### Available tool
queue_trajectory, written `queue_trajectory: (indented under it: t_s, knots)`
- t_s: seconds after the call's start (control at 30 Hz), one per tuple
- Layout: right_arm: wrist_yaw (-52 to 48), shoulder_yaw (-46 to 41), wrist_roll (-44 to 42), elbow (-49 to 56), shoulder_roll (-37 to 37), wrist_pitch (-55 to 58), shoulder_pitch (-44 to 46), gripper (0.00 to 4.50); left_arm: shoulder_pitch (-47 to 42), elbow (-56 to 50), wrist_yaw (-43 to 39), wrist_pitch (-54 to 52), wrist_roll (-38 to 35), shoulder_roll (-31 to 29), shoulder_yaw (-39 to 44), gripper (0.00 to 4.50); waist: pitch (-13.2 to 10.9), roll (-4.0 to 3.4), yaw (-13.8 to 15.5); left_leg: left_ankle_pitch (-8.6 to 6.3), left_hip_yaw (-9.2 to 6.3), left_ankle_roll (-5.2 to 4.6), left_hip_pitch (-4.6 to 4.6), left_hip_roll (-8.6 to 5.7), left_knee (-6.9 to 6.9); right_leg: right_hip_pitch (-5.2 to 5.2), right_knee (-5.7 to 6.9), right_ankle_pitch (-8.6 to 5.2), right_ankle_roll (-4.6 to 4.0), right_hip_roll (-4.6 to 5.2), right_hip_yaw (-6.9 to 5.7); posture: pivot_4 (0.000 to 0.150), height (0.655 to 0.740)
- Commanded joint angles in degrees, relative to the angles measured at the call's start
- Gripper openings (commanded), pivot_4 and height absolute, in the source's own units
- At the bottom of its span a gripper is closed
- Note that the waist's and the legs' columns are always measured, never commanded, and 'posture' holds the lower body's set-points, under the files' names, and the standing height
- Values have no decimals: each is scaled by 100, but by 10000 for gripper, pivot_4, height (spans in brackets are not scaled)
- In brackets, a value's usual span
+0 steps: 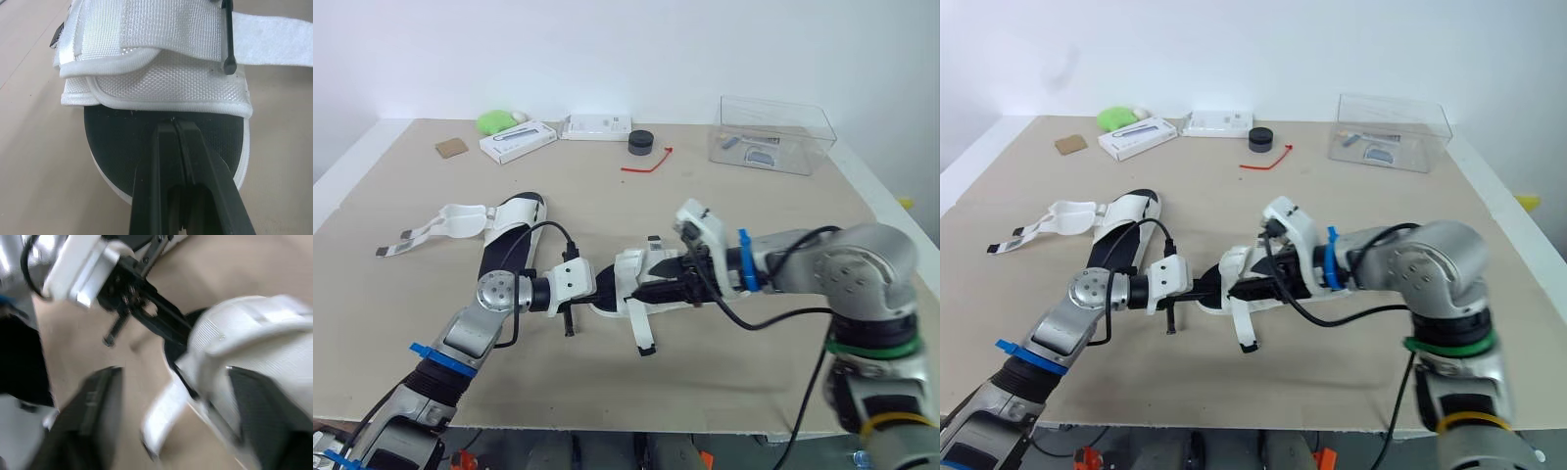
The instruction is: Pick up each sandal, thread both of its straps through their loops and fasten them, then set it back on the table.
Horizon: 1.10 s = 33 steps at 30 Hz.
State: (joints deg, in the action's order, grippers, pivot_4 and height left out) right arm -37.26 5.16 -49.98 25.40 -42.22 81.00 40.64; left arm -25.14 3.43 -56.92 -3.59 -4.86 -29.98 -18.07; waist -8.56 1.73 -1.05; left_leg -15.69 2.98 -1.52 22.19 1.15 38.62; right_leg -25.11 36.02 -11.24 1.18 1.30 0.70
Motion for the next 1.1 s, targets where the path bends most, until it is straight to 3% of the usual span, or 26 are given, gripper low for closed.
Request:
queue_trajectory:
  t_s: [0.03, 0.23, 0.47, 0.53, 0.73, 1.1]
  knots:
    - [-991, 527, 973, 561, -617, -2010, -583, 44819, 204, 383, -84, -189, 357, -93, -288, 0, 0, -2, -8, 0, 1, 0, -2, -1, -1, 0, 0, -1, 1, 0, 1, 1500, 7400]
    - [-1892, 1182, 3653, -191, -714, -7298, -1339, 44819, 165, 428, -113, -172, 363, -92, -278, 0, -1, -3, -10, 2, 9, 2, -19, -2, 0, 5, 2, 2, 11, -8, -8, 1500, 7400]
    - [-2020, 1472, 5459, -2025, -419, -12379, -1102, 44819, 131, 453, -127, -177, 366, -105, -252, 0, -1, -2, -8, 6, 21, 8, -25, -3, -1, 7, 2, 3, 10, -8, 2, 1500, 7400]
    - [-1919, 1610, 5915, -2397, -398, -13384, -1027, 44819, 133, 445, -126, -186, 369, -116, -235, 0, -1, -2, -8, 6, 26, 8, -28, -3, -2, 7, 3, 2, 7, -8, 7, 1500, 7400]
    - [-1475, 1793, 6748, -3120, -160, -14506, -834, 44819, 156, 405, -109, -232, 358, -131, -197, 0, -4, 3, -8, 6, 54, 8, -49, -2, -7, 11, 11, -7, -19, -7, 34, 1500, 7400]
    - [-546, 1865, 8221, -3985, 110, -15091, -157, 44819, 211, 354, -66, -295, 336, -158, -167, 0, -6, 7, -10, 6, 79, 8, -105, 4, -12, 50, 13, -7, -39, -3, 43, 1500, 7400]
